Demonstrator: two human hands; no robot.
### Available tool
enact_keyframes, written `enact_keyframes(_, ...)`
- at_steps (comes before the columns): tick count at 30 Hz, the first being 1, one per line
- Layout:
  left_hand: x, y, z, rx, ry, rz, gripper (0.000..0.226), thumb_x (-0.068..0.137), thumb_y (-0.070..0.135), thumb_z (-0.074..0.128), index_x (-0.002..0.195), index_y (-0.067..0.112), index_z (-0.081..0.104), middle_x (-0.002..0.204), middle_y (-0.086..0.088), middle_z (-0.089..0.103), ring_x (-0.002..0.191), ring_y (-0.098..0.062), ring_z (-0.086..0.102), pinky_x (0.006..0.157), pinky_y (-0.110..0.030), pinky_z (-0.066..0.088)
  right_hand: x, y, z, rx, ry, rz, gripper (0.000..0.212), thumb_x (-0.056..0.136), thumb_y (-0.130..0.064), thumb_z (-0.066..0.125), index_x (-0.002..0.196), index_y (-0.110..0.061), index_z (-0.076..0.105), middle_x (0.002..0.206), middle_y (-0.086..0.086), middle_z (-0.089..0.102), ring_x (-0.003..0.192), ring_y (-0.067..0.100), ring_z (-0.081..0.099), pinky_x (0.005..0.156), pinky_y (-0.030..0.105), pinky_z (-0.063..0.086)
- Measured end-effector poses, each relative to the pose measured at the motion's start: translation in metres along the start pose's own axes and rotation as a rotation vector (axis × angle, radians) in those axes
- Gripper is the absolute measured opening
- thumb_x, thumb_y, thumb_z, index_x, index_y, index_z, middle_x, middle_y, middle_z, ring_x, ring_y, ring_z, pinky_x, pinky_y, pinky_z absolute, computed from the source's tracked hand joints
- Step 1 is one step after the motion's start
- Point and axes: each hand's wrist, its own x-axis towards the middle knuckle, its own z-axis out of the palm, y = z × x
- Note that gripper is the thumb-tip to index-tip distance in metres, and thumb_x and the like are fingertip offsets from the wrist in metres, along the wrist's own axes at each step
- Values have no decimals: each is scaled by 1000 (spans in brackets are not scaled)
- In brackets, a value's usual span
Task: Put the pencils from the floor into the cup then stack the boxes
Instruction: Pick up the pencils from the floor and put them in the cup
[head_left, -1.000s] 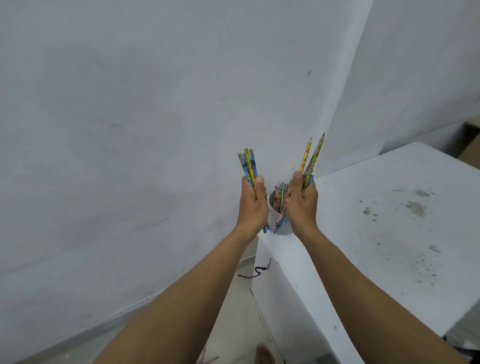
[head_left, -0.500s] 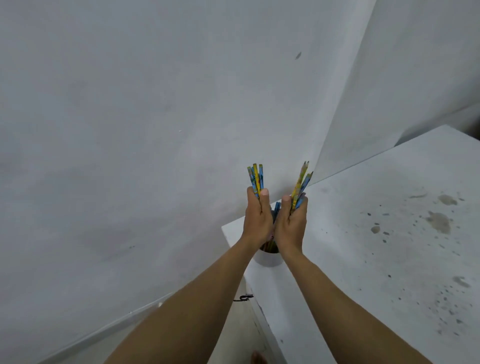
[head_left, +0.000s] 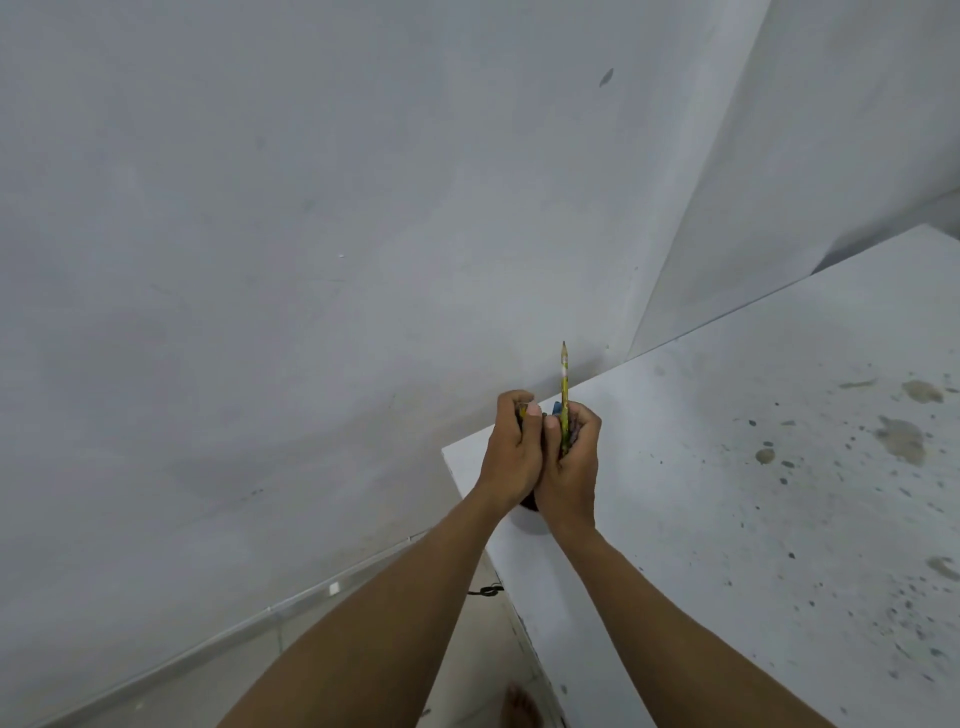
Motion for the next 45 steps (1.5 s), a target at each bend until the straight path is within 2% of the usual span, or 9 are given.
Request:
enact_keyframes(4,1,6,-1,-9,-3,21,31,102,24,33,133,24,36,124,2,50,109,-14,54,93,-27,45,1,-3,1,-52,51,-24,28,101,-30,45,127,-20,46,121,-5,53,116,14,47,94,41,49)
enact_keyframes(9,1,5,-3,38,13,49,31,101,20,38,132,22,41,133,3,49,114,-7,47,94,-19,38,-8,-4,-2,-218,111,-117,33,98,-38,37,113,-12,51,122,-7,52,119,15,42,101,41,33)
enact_keyframes(13,-3,4,-8,84,-6,75,30,100,19,40,130,20,44,131,3,51,113,-9,50,96,-21,42,-9,-1,0,-260,110,-185,19,94,-13,58,108,-1,53,129,10,55,118,28,51,99,48,41)
enact_keyframes(17,-4,10,-10,105,-30,120,28,99,14,39,124,18,51,125,-1,56,109,-11,55,92,-21,46,-7,-7,-3,-252,125,-221,24,93,-21,53,112,-7,51,122,6,56,114,27,53,95,52,43)
enact_keyframes(20,-4,20,-11,119,-22,115,31,98,11,37,124,21,50,129,4,54,108,-4,51,86,-10,39,-3,-6,-6,-301,89,-178,24,97,-15,40,119,-19,45,132,1,52,138,28,35,113,50,23)
enact_keyframes(23,-5,28,-16,101,50,92,29,100,14,36,125,21,49,131,4,52,114,-10,51,96,-20,43,4,-5,-13,-356,67,-142,27,99,-20,31,120,-23,48,137,-2,50,146,20,21,116,43,11)
enact_keyframes(31,-33,31,-31,145,112,100,26,100,17,40,122,15,52,127,-1,54,117,-13,49,99,-27,43,-14,-27,-30,-391,-8,-218,24,96,-28,35,103,-25,58,110,-8,60,122,25,49,106,51,29)
enact_keyframes(36,-69,19,-49,176,85,148,22,98,20,45,117,17,55,121,3,57,104,-3,48,85,-13,36,-49,-39,-34,-393,-55,-299,13,96,-18,50,100,-24,61,112,-8,60,127,20,45,107,46,27)
enact_keyframes(45,-179,-22,-105,250,92,184,19,97,22,49,114,17,57,117,7,59,106,-1,49,89,-13,34,-159,-52,-38,-437,-115,-381,15,92,-16,55,97,-27,61,113,-11,60,120,16,49,100,41,30)
